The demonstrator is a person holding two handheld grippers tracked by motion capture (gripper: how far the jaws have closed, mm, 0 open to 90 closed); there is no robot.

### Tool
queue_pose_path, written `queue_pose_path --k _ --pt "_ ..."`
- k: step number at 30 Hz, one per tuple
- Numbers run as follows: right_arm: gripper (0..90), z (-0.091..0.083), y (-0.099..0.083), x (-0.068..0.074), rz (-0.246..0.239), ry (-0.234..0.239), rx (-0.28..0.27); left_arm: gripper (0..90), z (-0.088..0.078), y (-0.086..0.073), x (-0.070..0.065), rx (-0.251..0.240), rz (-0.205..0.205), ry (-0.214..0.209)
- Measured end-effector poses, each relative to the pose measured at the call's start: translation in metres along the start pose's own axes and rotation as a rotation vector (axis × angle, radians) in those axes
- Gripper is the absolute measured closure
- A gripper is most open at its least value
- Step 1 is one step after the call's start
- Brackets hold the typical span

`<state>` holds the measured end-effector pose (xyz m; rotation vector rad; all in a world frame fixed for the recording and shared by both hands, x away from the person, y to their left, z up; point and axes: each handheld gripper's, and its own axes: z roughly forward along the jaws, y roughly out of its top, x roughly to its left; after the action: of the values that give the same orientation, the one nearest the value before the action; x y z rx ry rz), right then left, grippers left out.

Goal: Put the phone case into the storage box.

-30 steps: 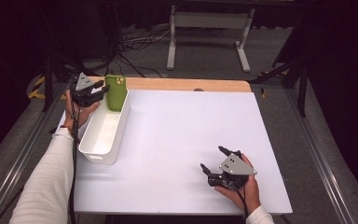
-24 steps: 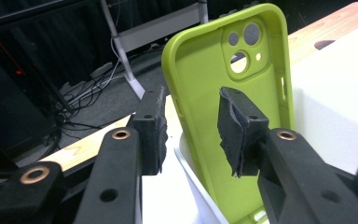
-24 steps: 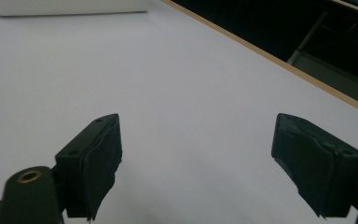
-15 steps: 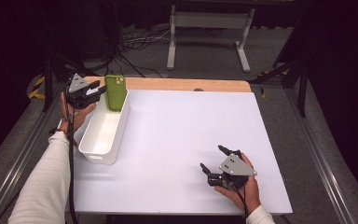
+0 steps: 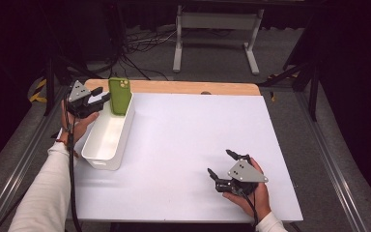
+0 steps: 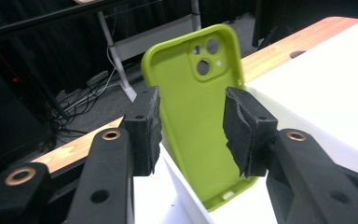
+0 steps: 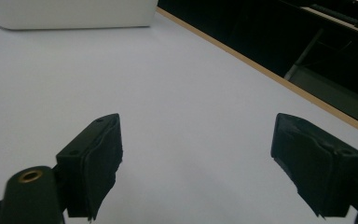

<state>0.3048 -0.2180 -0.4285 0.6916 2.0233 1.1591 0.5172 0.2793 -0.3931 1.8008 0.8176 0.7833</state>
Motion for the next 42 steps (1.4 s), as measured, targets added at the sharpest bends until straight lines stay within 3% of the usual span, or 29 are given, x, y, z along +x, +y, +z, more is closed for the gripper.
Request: queue_pose_path --k 5,8,15,23,28,32,42 --pt "17.3 0.0 0.001 -0.001 0.002 0.006 -0.006 53.1 -0.011 0.004 -0.006 -0.022 0.01 0.015" --pt "17.4 0.0 0.002 -0.002 0.001 0.013 -0.011 49.8 -0.017 0.004 -0.009 -0.032 -0.007 -0.001" --pt "17.7 -0.002 0.004 -0.003 -0.001 0.025 -0.033 47.4 -0.026 0.005 -0.019 -0.039 0.005 -0.021" --pt "17.6 -0.001 0.005 0.0 -0.005 0.031 -0.028 44.1 -0.035 0.006 -0.03 -0.045 0.025 -0.038" --pt "17.6 0.0 0.006 0.002 -0.002 0.033 -0.023 41.3 -0.042 0.009 -0.034 -0.065 0.007 -0.06" --pt "17.6 -0.001 0.006 0.004 0.001 0.037 -0.022 39.5 -0.047 0.009 -0.041 -0.074 0.026 -0.072" --pt "17.6 -0.003 0.008 0.003 -0.002 0.03 -0.031 26.6 -0.06 0.011 -0.053 -0.116 0.017 -0.09"
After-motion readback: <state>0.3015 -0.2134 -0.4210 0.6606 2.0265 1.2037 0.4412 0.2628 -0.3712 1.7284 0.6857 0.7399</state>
